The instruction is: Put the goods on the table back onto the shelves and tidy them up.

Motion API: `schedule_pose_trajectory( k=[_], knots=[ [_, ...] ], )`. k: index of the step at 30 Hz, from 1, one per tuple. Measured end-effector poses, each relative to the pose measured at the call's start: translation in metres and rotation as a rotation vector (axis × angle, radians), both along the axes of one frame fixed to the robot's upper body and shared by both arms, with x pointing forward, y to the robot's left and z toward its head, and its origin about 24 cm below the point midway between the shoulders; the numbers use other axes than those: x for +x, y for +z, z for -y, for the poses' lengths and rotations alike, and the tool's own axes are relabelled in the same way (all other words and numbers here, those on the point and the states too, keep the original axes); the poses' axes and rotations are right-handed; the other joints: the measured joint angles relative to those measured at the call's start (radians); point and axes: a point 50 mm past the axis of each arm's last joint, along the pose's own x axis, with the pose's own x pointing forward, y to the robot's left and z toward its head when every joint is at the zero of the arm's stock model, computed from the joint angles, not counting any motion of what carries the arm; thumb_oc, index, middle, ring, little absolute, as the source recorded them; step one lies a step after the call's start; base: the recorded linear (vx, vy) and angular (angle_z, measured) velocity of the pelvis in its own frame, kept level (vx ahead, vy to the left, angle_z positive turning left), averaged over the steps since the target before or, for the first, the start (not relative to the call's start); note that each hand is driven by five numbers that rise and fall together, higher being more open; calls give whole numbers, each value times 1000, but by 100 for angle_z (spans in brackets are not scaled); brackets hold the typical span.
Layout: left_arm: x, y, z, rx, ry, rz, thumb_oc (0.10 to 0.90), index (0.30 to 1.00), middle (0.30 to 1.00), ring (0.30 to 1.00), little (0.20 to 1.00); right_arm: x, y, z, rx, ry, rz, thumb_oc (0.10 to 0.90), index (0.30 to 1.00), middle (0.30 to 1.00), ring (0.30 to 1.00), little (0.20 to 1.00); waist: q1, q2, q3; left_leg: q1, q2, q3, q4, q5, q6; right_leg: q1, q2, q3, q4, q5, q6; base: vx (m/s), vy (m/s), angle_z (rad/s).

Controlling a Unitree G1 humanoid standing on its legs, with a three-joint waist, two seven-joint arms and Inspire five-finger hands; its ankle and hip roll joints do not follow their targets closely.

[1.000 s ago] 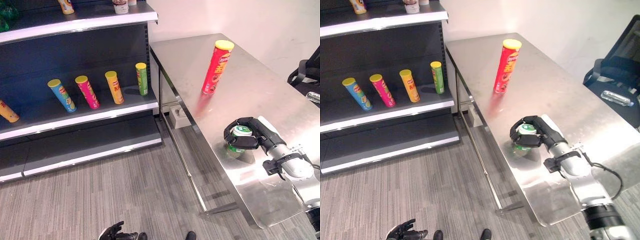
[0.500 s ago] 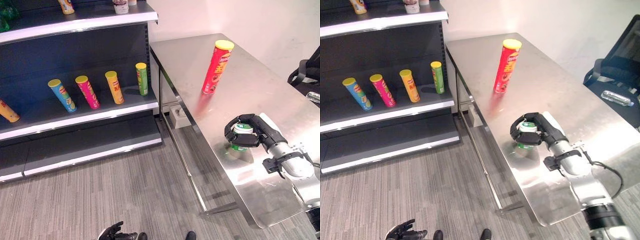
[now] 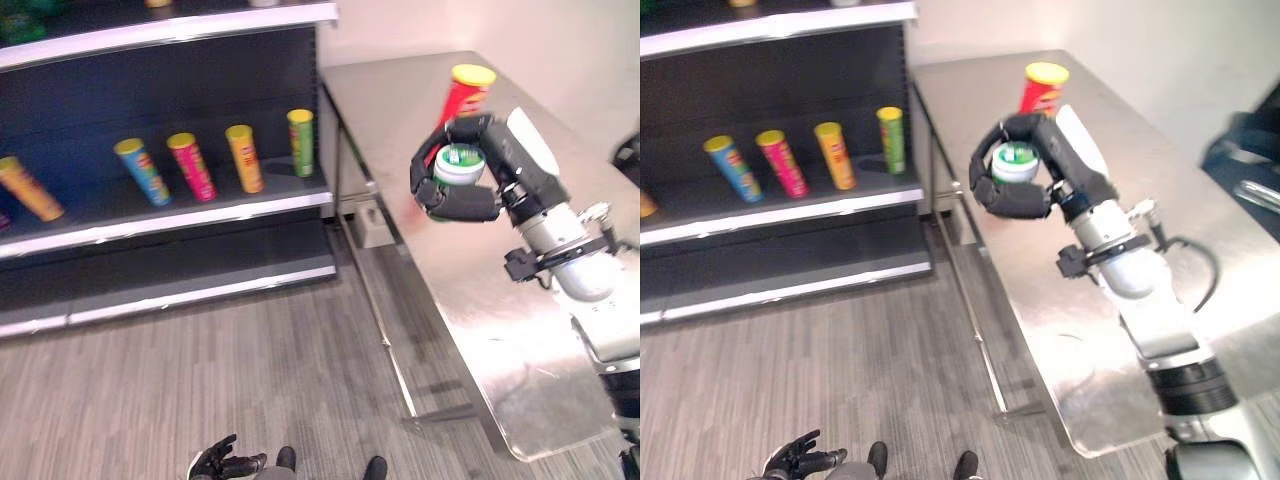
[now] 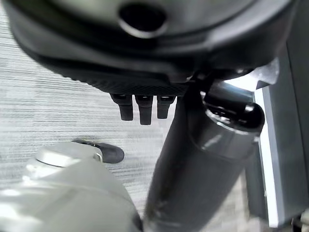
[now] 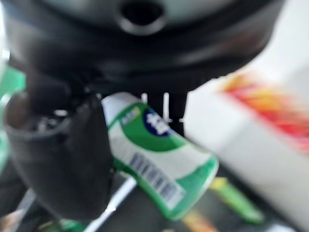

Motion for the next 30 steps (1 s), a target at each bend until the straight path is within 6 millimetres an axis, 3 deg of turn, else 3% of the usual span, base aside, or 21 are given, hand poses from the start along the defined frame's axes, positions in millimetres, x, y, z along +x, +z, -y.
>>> schedule_pose_trajectory(
  k=[2, 6, 7, 8, 9, 11, 13, 19, 20, 21, 22, 23, 25, 26, 28, 30],
  knots=[
    [2, 0, -1, 5, -4, 1, 800, 900, 900, 900, 900, 0, 11, 0, -5, -10, 50, 400, 300, 300, 300, 300, 4, -4, 22, -24, 12, 3, 21, -1, -3, -3, 10, -17, -7, -7, -9, -26, -10, 32],
    [-9, -2, 0, 10, 6, -42, 800, 900, 900, 900, 900, -1, 13, 1, -21, -23, 62, 400, 300, 300, 300, 300, 19, 14, 33, -44, 12, 16, 4, 5, -6, -2, 7, -42, 1, 3, -2, 3, 93, 24],
    [-4, -2, 3, 9, -14, -36, 800, 900, 900, 900, 900, -2, 17, 5, -26, -48, 84, 400, 300, 300, 300, 300, 10, 13, 40, -71, 8, 60, 13, 10, -19, -4, -5, -60, 1, 1, -3, 66, 69, 79],
    [5, -2, 6, 9, -47, -27, 800, 900, 900, 900, 900, -1, 20, 10, -27, -94, 109, 400, 300, 300, 300, 300, -6, 29, 46, -104, 10, 124, -5, 21, -38, -5, -34, -103, -7, -4, -7, 141, 140, 89],
    [4, -1, 3, 21, -51, -30, 800, 900, 900, 900, 900, -1, 20, 9, -44, -101, 115, 400, 300, 300, 300, 300, 1, 34, 46, -98, 5, 172, -10, 48, -4, -3, -44, -107, -7, -3, 11, 179, 175, 69],
    [2, -1, 1, 28, -51, -35, 800, 900, 900, 900, 900, -1, 20, 9, -62, -110, 122, 400, 300, 300, 300, 300, 17, 21, 52, -74, -11, 197, -40, 54, 23, 3, -63, -104, -6, 6, 29, 163, 140, 3],
    [0, -1, 0, 29, -52, -35, 800, 900, 900, 900, 900, -1, 19, 7, -75, -113, 129, 400, 300, 300, 300, 300, 22, 1, 48, -33, -52, 192, -82, 74, 75, 30, -90, -114, 0, 8, 43, 212, 198, 17],
    [11, 4, -7, 52, -58, -7, 800, 900, 900, 900, 900, 2, 15, 3, -76, -115, 117, 400, 300, 300, 300, 300, 27, -51, 32, 11, -89, 191, -89, 41, 117, 74, -126, -116, 8, 0, 56, 179, 231, 9],
    [13, 4, -9, 57, -59, -3, 800, 900, 900, 900, 900, 2, 15, 4, -76, -117, 117, 400, 300, 300, 300, 300, 23, -60, 25, 14, -104, 195, -86, 23, 128, 67, -133, -114, 26, 2, 73, 257, 498, -2],
    [17, 3, -7, 53, -64, -21, 800, 900, 900, 900, 900, 4, 12, 5, -49, -125, 109, 400, 300, 300, 300, 300, 17, -48, 26, 15, -103, 219, -62, -9, 161, 8, -177, -98, 211, -40, 118, 160, 333, 11],
    [16, 1, -3, 45, -79, -39, 800, 900, 900, 900, 900, 7, 9, 6, -49, -137, 91, 400, 300, 300, 300, 300, -3, -29, 18, 24, -97, 221, -48, -19, 190, -67, -226, -83, 398, -67, 133, 115, 271, 30],
    [14, 2, -5, 58, -105, -34, 800, 900, 900, 900, 900, 9, 6, 6, -50, -144, 80, 400, 300, 300, 300, 300, -20, -26, 8, 43, -101, 221, -64, -15, 182, -135, -283, -71, 579, -74, 129, 83, 107, 32],
    [16, 9, -22, 99, -98, -3, 800, 900, 900, 900, 900, 11, 7, -2, -78, -119, 78, 400, 300, 300, 300, 300, -22, -71, -7, 54, -140, 216, -61, -37, 215, -231, -308, 21, 637, -80, 137, 148, 41, 18],
    [23, 15, -34, 148, -96, 13, 800, 900, 900, 900, 900, 12, 17, -11, -98, -81, 117, 400, 300, 300, 300, 300, -28, -90, -5, 74, -145, 201, -68, -38, 213, -285, -239, 89, 578, -99, 123, 172, -37, 9],
    [23, 17, -35, 150, -88, 25, 800, 900, 900, 900, 900, 12, 31, -19, -116, -56, 161, 400, 300, 300, 300, 300, -24, -84, -6, 82, -140, 203, -79, -38, 206, -276, -174, 93, 383, -94, 115, 255, -94, 24],
    [24, 16, -32, 140, -92, 26, 800, 900, 900, 900, 900, 10, 44, -22, -105, -43, 210, 400, 300, 300, 300, 300, -25, -83, -9, 88, -145, 173, -87, -49, 193, -305, -137, 95, 299, -60, 116, 235, -58, 32]
  ],
)
